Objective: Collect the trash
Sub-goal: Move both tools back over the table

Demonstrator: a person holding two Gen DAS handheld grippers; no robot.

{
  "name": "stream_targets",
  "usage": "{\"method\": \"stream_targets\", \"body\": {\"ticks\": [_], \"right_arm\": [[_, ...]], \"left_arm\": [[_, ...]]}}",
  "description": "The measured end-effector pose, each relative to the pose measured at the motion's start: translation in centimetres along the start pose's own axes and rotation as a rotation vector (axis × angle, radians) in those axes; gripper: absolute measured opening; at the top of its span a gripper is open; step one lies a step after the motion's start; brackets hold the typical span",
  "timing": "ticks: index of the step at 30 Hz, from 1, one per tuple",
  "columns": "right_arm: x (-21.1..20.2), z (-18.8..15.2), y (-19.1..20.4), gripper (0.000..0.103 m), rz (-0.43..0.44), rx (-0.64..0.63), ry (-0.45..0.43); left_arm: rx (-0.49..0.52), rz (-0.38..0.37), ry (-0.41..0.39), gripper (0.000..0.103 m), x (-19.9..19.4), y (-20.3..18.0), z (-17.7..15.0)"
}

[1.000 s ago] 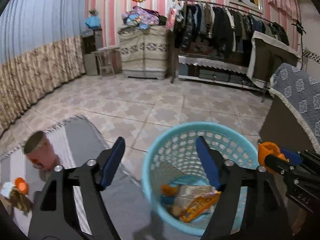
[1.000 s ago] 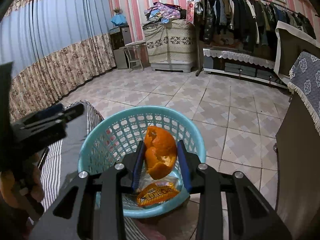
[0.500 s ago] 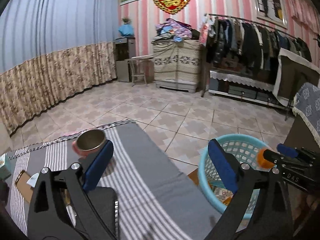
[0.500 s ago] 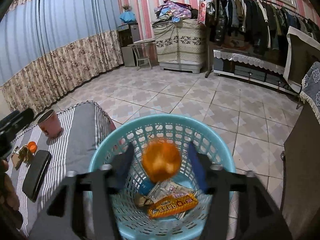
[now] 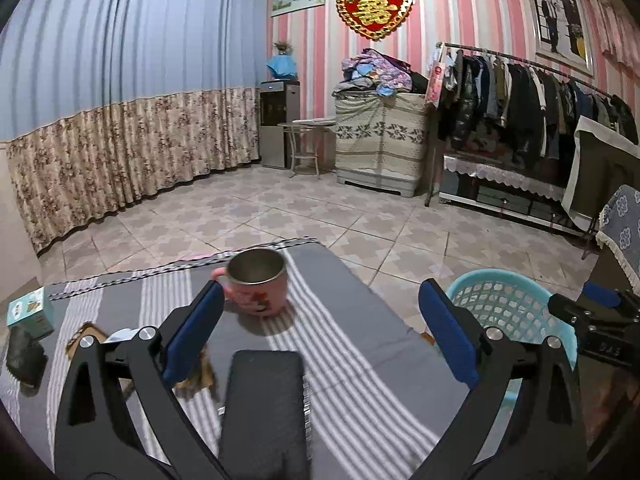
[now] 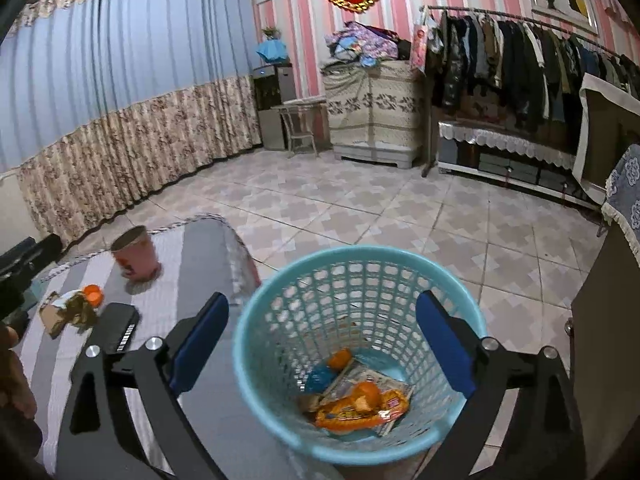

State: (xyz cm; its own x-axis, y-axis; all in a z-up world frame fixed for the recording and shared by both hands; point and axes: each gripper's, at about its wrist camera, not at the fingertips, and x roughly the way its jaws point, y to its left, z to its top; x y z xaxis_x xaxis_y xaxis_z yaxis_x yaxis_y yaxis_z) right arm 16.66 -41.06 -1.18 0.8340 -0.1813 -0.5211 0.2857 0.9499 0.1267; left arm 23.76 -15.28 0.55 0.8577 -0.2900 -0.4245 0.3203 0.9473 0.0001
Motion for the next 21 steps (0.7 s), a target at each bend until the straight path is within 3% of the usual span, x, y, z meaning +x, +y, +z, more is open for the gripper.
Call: {"method": "stream_targets", "body": {"ticks": [10, 21], "right_arm": [[-2.4, -1.2, 5.6, 0.093, 0.068, -0.082, -0.017], [-0.9, -2.5, 12.6, 0.093, 0.172, -0.149, 0.016]], "left_arm": [[-0.042, 0.082, -0.001, 0.097, -3.3, 6.1, -1.8], [-0.078, 0.205, 0.057, 0.097, -4.9, 13.8, -4.5]]}}
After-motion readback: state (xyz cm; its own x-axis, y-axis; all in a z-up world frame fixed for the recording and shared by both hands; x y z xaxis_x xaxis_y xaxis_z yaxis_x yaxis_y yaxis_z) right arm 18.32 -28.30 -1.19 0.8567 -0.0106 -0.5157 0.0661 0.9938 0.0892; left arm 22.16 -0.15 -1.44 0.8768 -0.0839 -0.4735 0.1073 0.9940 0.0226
